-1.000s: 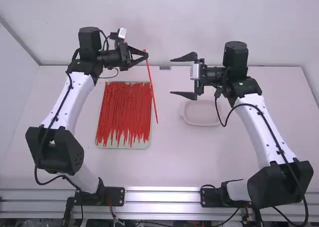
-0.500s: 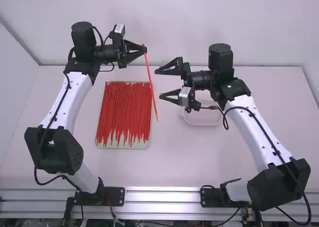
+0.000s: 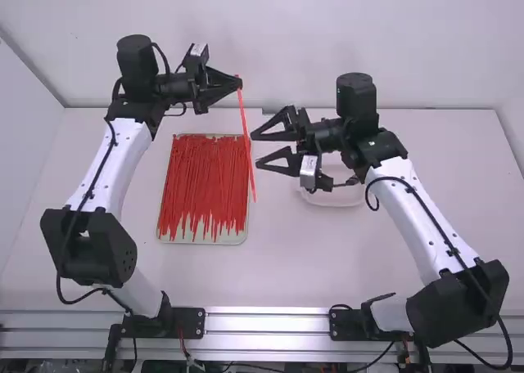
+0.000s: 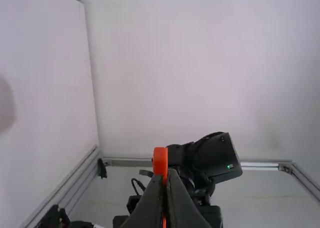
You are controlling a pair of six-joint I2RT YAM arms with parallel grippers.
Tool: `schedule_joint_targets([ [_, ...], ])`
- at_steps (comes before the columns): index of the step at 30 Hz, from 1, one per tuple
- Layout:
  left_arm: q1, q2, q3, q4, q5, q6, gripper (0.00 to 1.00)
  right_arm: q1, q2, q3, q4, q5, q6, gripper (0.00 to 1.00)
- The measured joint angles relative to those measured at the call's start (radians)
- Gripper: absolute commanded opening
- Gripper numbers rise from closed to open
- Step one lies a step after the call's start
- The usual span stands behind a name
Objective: Fasten the cable tie
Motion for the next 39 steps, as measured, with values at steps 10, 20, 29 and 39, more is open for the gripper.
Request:
schedule_joint_targets([
  [10, -0.007, 0.000, 0.000, -0.004, 0.001, -0.041, 0.02, 0.027, 0.000, 0.000, 0.000, -0.061, 0.000, 0.63],
  [20, -0.029, 0.000, 0.000, -0.004, -0.011, -0.045, 0.02, 0.048, 0.000, 0.000, 0.000, -0.061, 0.000, 0.40],
  [29, -0.028, 0.000, 0.000, -0.003, -0.026, -0.045, 0.02, 0.048, 0.000, 0.000, 0.000, -0.061, 0.003, 0.31],
  [39, -0.028, 0.000, 0.000, 0.003, -0.037, -0.044, 0.02, 0.048, 0.000, 0.000, -0.003, -0.060, 0.007, 0.00],
])
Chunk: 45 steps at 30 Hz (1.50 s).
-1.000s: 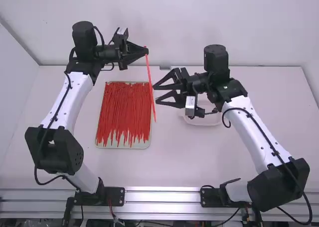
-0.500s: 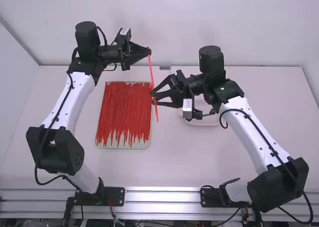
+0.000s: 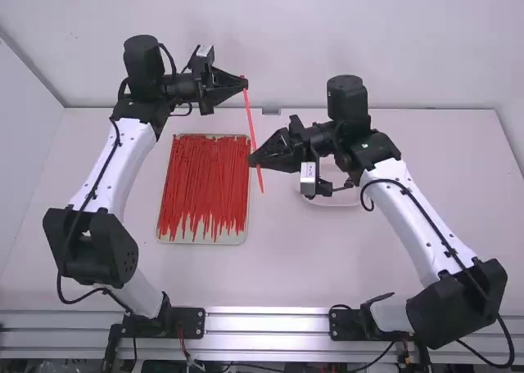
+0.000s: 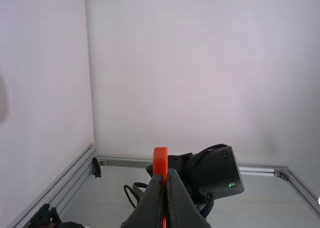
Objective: Fasten the cable tie
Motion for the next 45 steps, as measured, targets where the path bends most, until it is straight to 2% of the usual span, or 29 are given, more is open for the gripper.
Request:
schedule_joint_targets([
  [6, 0.000, 0.000, 0.000, 0.000, 0.000, 0.051, 0.02, 0.000, 0.000, 0.000, 0.006, 0.008, 0.165, 0.00],
  [14, 0.000, 0.000, 0.000, -0.050, 0.000, 0.293, 0.02, -0.003, 0.000, 0.000, 0.008, 0.036, 0.645, 0.00],
  [16, 0.000, 0.000, 0.000, -0.101, 0.000, 0.379, 0.02, -0.009, 0.000, 0.000, 0.016, 0.048, 0.792, 0.00],
  [23, 0.000, 0.000, 0.000, -0.233, -0.008, 0.598, 0.02, -0.021, 0.000, 0.000, 0.083, 0.124, 1.112, 0.00],
  [26, 0.000, 0.000, 0.000, -0.261, -0.008, 0.682, 0.02, -0.021, 0.000, 0.000, 0.128, 0.137, 1.199, 0.00],
  [34, 0.000, 0.000, 0.000, -0.272, -0.006, 0.838, 0.02, -0.024, 0.000, -0.008, 0.251, 0.050, 1.282, 0.00],
  [40, 0.000, 0.000, 0.000, -0.272, -0.007, 0.954, 0.02, -0.018, 0.000, -0.009, 0.467, 0.191, 1.640, 0.00],
  [45, 0.000, 0.000, 0.000, -0.274, -0.007, 1.138, 0.02, -0.019, 0.000, -0.009, 0.499, 0.363, 1.910, 0.00],
])
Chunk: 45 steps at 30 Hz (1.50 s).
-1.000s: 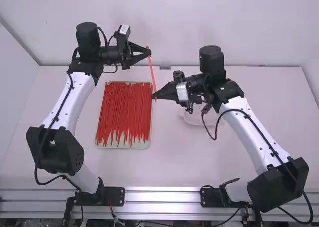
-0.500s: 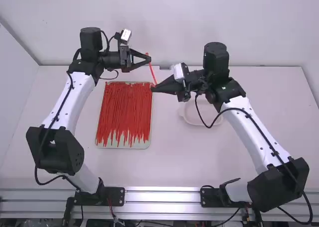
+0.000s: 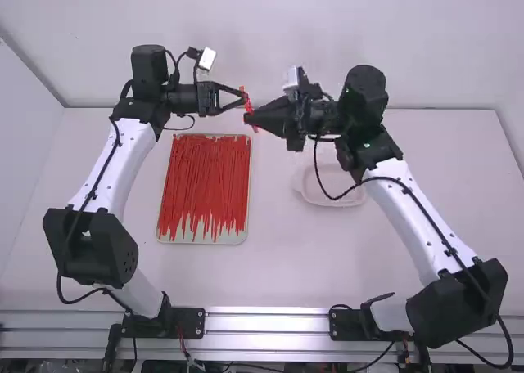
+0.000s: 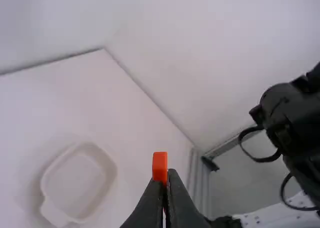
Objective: Fasten the cable tie
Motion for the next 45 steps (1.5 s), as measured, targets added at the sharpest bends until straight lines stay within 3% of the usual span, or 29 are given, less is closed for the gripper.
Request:
schedule_joint_targets([
  [7, 0.000, 0.000, 0.000, 0.001, -0.039, 0.229, 0.02, -0.013, -0.003, -0.046, -0.068, 0.116, 0.139, 0.00],
  [19, -0.021, 0.000, -0.061, 0.057, -0.032, 0.649, 0.02, -0.015, -0.003, -0.255, 0.109, 0.090, 0.453, 0.00],
  [33, -0.076, 0.000, -0.117, 0.136, 0.005, 0.768, 0.02, 0.009, -0.003, -0.340, 0.182, -0.006, 0.699, 0.00],
  [45, -0.072, 0.000, -0.117, 0.147, 0.019, 0.854, 0.02, -0.001, -0.003, -0.340, 0.188, 0.043, 0.851, 0.00],
])
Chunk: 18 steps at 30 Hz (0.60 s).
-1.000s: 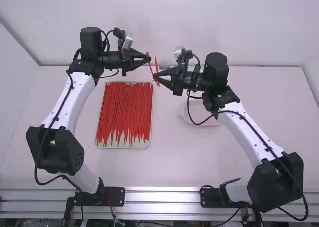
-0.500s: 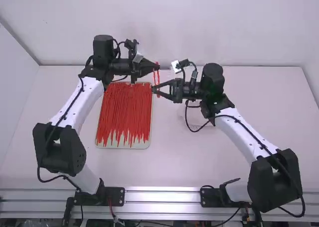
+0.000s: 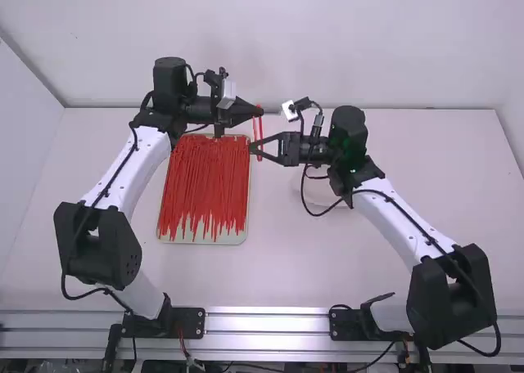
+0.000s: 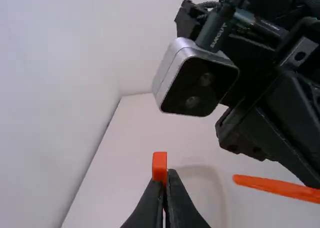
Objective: Fasten the cable tie
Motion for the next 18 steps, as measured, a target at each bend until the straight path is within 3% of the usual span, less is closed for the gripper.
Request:
schedule_joint_targets([
  [18, -0.005, 0.000, 0.000, 0.022, 0.003, 0.053, 0.02, -0.013, 0.000, 0.000, 0.000, 0.039, 0.060, 0.00],
])
